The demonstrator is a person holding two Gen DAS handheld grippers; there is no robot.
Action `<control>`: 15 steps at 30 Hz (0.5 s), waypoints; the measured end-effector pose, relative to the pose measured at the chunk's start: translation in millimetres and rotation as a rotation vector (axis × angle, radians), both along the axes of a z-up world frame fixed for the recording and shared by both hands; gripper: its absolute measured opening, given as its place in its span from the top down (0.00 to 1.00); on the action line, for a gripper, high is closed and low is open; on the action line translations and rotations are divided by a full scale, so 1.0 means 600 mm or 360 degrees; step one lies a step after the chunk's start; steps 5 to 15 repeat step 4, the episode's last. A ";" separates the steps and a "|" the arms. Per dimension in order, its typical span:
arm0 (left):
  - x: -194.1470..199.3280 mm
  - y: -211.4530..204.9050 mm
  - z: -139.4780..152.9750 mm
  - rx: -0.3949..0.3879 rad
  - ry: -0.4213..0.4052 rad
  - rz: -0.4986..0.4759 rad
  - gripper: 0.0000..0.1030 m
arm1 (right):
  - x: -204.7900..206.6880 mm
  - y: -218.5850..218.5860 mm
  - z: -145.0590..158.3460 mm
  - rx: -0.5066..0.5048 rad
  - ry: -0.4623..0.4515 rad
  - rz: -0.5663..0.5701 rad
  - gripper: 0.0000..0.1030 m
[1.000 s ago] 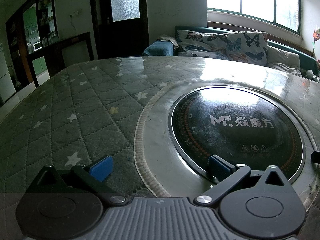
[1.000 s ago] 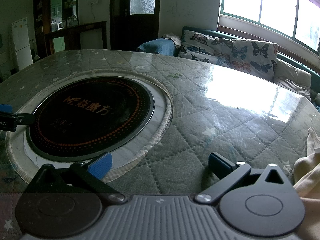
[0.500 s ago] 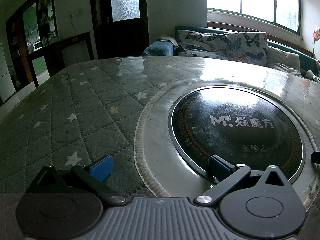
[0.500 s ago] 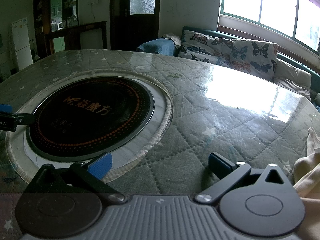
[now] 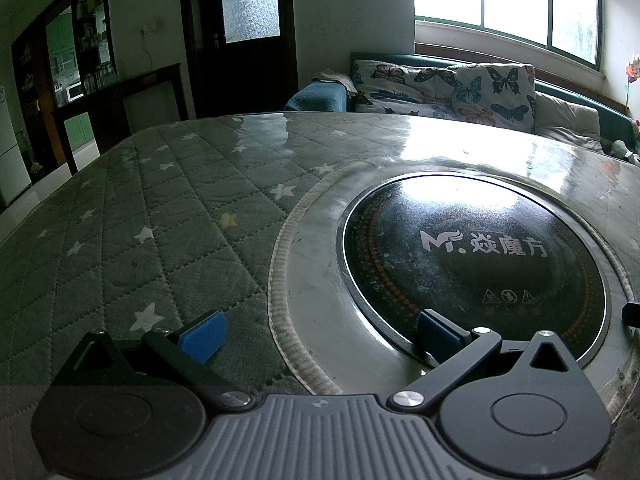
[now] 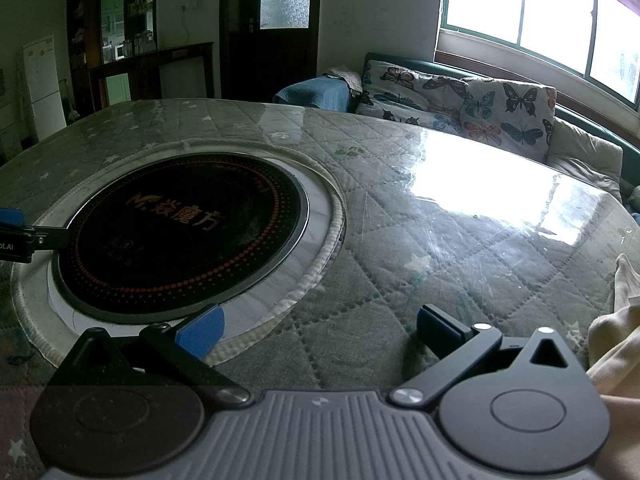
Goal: Fold clothes
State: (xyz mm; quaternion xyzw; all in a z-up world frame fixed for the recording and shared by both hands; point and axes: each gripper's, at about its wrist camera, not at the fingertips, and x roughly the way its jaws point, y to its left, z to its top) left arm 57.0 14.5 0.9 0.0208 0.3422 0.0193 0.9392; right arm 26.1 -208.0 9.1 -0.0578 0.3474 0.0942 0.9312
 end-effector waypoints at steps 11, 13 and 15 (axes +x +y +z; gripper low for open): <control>0.000 0.000 0.000 0.0000 0.0000 0.0000 0.00 | 0.000 0.000 0.000 0.0000 0.0000 0.0000 0.00; 0.000 0.000 0.000 0.0000 0.0000 0.0000 0.00 | 0.000 0.000 0.000 0.0000 0.0000 0.0000 0.00; 0.000 0.000 0.000 0.0000 0.0000 0.0000 0.00 | 0.000 0.000 0.000 0.0000 0.0000 0.0000 0.00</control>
